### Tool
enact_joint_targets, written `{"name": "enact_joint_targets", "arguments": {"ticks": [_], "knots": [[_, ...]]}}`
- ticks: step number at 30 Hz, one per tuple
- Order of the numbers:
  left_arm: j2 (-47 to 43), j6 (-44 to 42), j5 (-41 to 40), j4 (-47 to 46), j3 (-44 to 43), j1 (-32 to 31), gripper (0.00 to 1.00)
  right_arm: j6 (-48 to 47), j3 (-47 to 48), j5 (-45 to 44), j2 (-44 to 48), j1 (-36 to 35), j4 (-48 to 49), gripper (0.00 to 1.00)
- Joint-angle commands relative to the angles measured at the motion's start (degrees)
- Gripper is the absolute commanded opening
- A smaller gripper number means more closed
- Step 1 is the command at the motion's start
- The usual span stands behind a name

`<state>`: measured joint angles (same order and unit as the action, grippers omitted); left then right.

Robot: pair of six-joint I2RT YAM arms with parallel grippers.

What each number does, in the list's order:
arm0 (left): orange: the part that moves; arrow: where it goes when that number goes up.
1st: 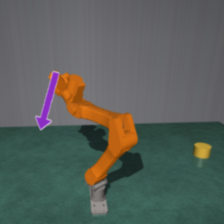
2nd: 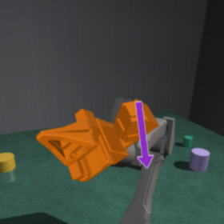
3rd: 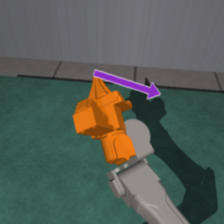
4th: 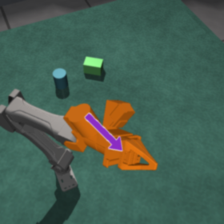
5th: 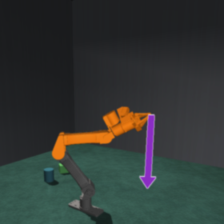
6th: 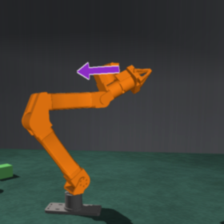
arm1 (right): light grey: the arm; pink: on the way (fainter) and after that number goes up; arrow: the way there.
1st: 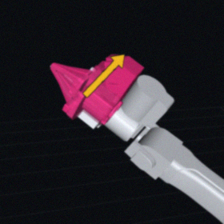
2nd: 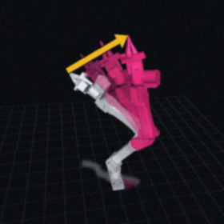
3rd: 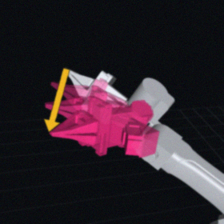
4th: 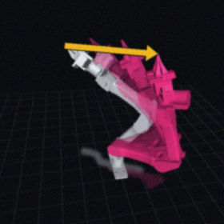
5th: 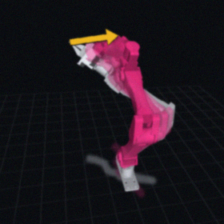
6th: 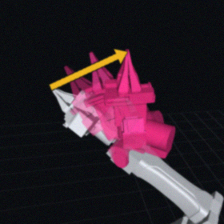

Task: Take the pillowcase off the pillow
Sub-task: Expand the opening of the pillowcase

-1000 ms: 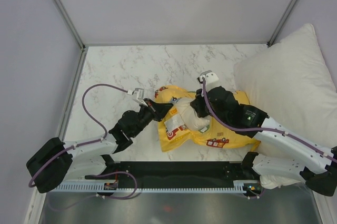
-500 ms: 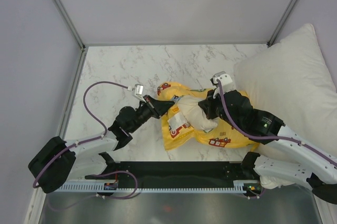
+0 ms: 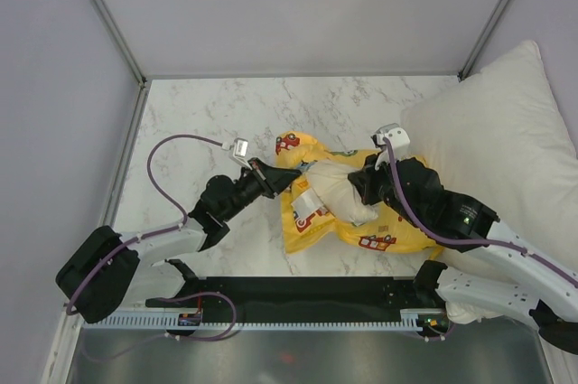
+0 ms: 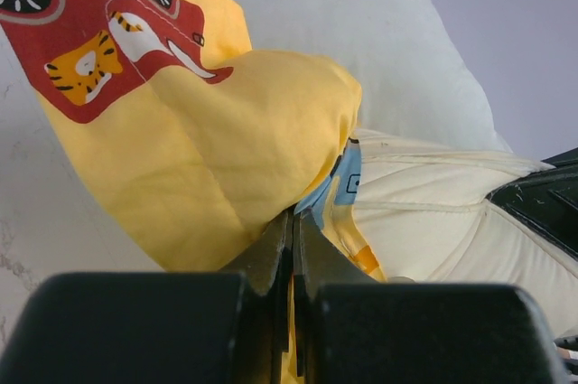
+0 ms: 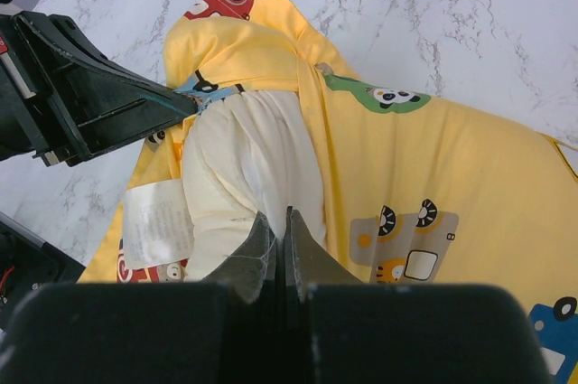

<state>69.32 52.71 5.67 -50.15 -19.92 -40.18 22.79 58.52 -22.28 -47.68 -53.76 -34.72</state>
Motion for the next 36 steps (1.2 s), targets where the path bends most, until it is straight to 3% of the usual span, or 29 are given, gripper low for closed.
{"name": "enact_joint_targets", "arguments": {"ticks": [1,32,36], "knots": [[5.6,-6.3,-23.3,27.1,5.7,9.3,0.02,-2.8,7.0,-20.9,11.6,2.9,-1.4,0.00],[5.8,-7.7,-21.8,28.3,2.5,12.9,0.02,-7.2,18.5,-29.1,14.4,2.8,-8.8,0.00],[-1.8,-12.5,-21.0,29.4,0.2,10.1,0.02,-7.9,18.4,-27.1,11.5,2.8,-8.3,0.00]]}}
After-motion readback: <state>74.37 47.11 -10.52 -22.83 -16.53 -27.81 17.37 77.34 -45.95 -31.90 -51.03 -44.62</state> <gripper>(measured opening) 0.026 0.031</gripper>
